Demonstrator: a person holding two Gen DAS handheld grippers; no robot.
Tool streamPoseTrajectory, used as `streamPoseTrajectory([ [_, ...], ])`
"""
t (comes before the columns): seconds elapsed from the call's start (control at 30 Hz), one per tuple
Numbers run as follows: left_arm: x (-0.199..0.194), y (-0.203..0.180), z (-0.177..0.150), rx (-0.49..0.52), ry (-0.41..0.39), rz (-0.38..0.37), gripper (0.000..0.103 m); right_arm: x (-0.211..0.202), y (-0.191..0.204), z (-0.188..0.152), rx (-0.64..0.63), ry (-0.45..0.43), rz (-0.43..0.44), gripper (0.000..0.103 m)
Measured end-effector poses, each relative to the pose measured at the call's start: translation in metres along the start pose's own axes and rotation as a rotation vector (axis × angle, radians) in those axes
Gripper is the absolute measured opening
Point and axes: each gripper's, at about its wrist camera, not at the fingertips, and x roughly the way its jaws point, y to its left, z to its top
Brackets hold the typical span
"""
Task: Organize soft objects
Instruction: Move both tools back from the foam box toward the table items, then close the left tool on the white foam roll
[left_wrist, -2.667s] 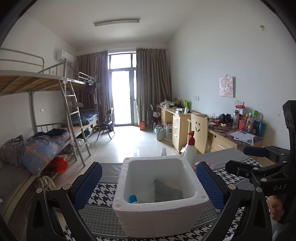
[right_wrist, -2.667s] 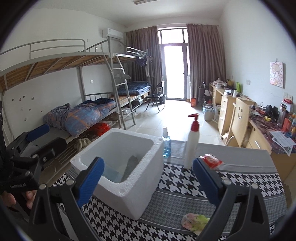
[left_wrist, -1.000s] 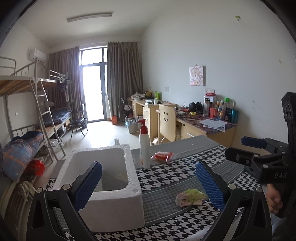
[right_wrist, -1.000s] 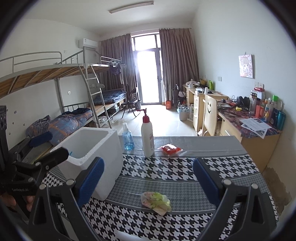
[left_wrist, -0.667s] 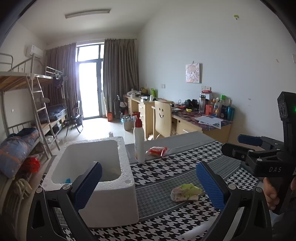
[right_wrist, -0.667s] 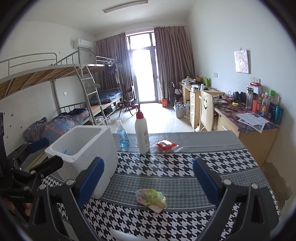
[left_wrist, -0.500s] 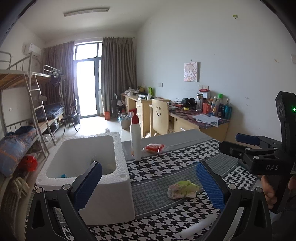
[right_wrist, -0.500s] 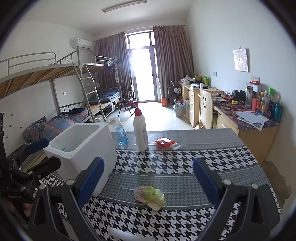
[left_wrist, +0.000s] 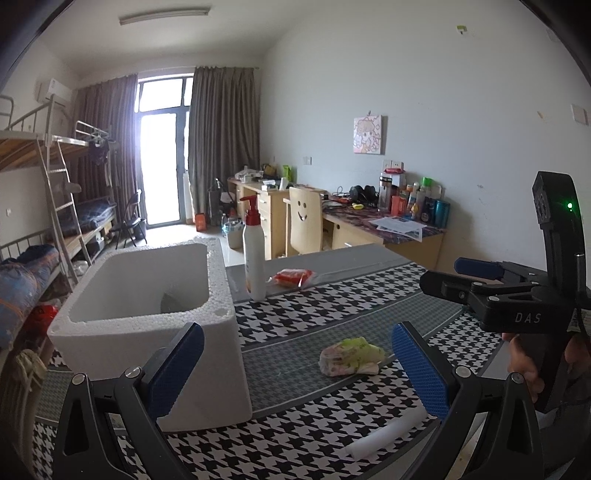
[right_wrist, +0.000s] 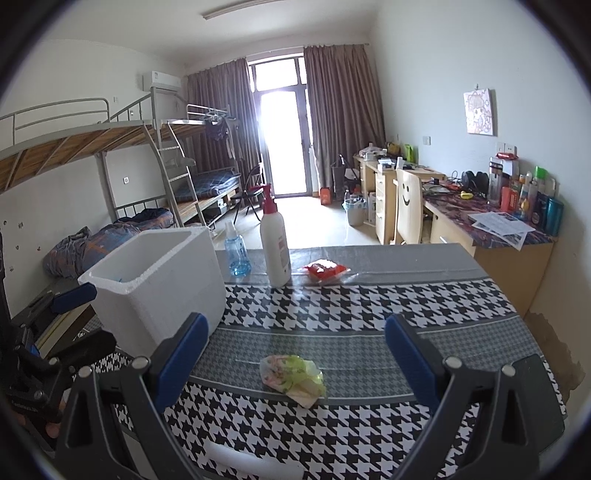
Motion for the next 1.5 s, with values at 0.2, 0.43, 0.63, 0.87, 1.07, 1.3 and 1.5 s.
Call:
streamPoseTrajectory([
  [0.2, 0.003, -0.002, -0.011, 0.001, 0.028, -0.023, 0.102, -0.002, -0.001, -0.003, 0.001, 0.005, -0.002, 0.098],
  [0.43, 0.005, -0.003, -0.020, -0.001, 0.053, -0.038, 0.102, 0.000, 0.001, -0.008, -0.011, 0.016, -0.004, 0.098],
  [0.63, 0.006, -0.006, -0.028, 0.022, 0.063, -0.059, 0.102, 0.003, 0.001, -0.015, -0.019, 0.029, -0.009, 0.098],
  [0.87, 0.014, -0.014, -0.039, 0.056, 0.112, -0.100, 0.102, 0.005, -0.002, -0.021, -0.021, 0.043, -0.011, 0.098],
  [1.07, 0.020, -0.023, -0.053, 0.087, 0.157, -0.150, 0.102, 0.011, -0.007, -0.027, -0.011, 0.073, -0.014, 0.098],
  [1.3, 0.031, -0.035, -0.066, 0.128, 0.215, -0.199, 0.102, 0.017, -0.009, -0.029, 0.006, 0.100, 0.000, 0.098],
  [1.5, 0.044, -0.040, -0.076, 0.135, 0.284, -0.257, 0.102, 0.023, -0.015, -0.034, 0.020, 0.131, 0.004, 0.098],
])
